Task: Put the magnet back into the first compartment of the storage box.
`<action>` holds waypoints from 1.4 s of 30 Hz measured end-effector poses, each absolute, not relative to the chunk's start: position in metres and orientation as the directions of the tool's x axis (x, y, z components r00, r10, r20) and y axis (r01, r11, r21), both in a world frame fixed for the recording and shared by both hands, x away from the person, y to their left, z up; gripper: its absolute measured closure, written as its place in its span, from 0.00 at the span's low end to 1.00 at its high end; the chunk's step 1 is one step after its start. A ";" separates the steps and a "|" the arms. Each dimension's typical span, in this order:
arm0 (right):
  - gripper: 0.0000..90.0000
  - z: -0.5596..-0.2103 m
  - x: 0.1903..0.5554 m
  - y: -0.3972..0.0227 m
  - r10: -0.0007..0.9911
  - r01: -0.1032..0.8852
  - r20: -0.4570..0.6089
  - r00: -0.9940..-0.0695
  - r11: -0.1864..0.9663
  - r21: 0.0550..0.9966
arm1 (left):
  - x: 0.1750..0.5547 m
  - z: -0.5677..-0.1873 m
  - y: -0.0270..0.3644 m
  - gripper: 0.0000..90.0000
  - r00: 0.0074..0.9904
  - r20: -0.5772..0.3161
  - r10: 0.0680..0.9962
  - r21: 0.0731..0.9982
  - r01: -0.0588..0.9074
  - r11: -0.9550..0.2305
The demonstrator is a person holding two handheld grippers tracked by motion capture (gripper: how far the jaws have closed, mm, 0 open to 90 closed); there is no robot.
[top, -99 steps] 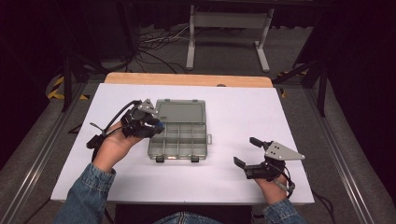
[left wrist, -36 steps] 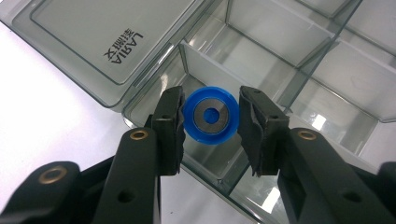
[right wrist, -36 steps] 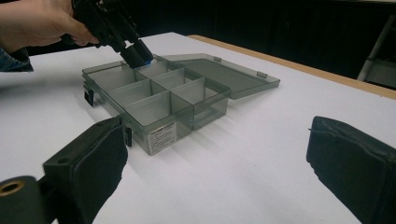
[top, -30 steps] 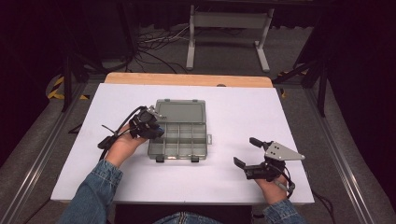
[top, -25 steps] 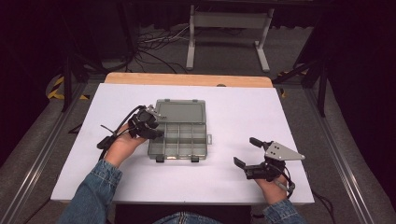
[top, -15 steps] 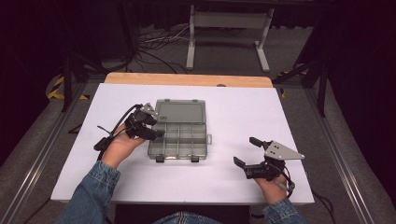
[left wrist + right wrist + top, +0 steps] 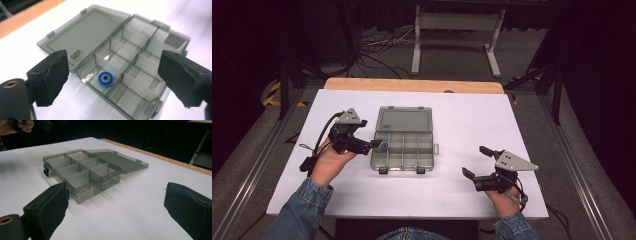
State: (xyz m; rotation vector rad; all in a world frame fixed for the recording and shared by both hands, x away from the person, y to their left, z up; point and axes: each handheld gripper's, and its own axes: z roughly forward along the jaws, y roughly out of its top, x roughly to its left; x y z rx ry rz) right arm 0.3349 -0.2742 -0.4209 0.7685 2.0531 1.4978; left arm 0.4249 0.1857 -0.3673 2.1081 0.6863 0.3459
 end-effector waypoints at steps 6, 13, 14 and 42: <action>0.07 -0.420 0.335 -0.275 0.683 0.154 -0.057 -0.728 0.245 0.957 | 0.409 -0.370 0.199 0.08 0.832 -0.038 0.554 0.873 0.297 -0.386; 0.07 -0.419 0.334 -0.275 0.682 0.149 -0.060 -0.729 0.244 0.958 | 0.392 -0.377 0.214 0.06 0.836 -0.034 0.548 0.930 0.227 -0.289; 0.07 -0.419 0.334 -0.275 0.681 0.150 -0.059 -0.729 0.244 0.958 | 0.390 -0.378 0.216 0.06 0.835 -0.033 0.549 0.937 0.217 -0.273; 0.07 -0.420 0.334 -0.277 0.670 0.143 -0.056 -0.740 0.239 0.960 | 0.325 -0.412 0.257 0.04 0.808 -0.002 0.589 0.987 0.095 -0.127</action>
